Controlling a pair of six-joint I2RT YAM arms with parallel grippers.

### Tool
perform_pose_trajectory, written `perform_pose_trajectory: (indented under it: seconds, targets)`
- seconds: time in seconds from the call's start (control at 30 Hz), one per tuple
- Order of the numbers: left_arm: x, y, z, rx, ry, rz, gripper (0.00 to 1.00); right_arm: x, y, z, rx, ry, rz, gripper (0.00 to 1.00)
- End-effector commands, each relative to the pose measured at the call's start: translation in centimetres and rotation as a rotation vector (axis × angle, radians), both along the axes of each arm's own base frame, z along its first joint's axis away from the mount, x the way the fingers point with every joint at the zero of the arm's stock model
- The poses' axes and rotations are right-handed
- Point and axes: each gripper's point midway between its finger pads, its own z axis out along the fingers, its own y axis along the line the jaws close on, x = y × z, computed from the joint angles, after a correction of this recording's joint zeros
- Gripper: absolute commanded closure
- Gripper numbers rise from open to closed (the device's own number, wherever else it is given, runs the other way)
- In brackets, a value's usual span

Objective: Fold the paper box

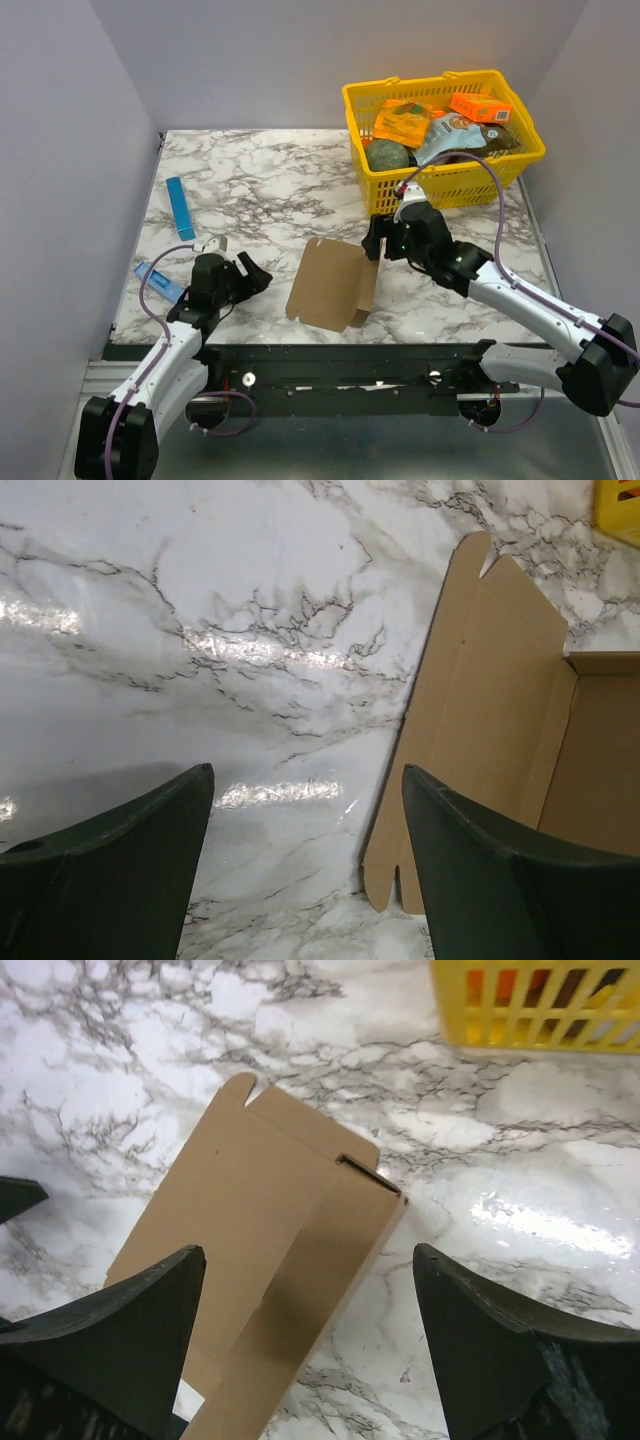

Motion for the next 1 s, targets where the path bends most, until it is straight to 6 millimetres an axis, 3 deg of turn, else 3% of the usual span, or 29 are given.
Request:
perform_pose_trajectory:
  seconds: [0.0,0.07,0.17,0.3,0.47,0.5,0.7,0.97]
  targets:
    - [1.8,-1.3,2.9,0.029,-0.114,-0.058,0.24,1.0,-2.2,2.0,-0.065,-0.058,-0.104,0.25]
    - [2.0,-1.9,3.0,0.038,-0.120,-0.072,0.30,1.4,-2.1,2.5,-0.082,-0.074,-0.097,0.36]
    - [2.3,-4.3,4.0,0.023,-0.178,-0.142,0.35,1.9,-1.8,2.4,-0.108,-0.074,-0.087,0.48]
    - [2.7,-7.8,5.5,0.003,-0.243,-0.221,0.44,2.9,-1.8,1.7,-0.149,-0.065,-0.104,0.57]
    - [2.9,-11.3,5.2,-0.045,-0.241,-0.294,0.53,3.7,-1.4,0.9,-0.169,-0.045,-0.106,0.68]
    - [3.2,-11.9,5.6,-0.060,-0.263,-0.303,0.54,3.8,-1.3,0.6,-0.175,-0.040,-0.103,0.69]
    - [2.6,-15.0,4.2,-0.067,-0.248,-0.379,0.57,4.1,-1.2,-0.1,-0.199,-0.029,-0.103,0.74]
    - [2.1,-16.8,1.9,-0.056,-0.217,-0.421,0.58,4.2,-1.3,-1.6,-0.232,-0.004,-0.101,0.75]
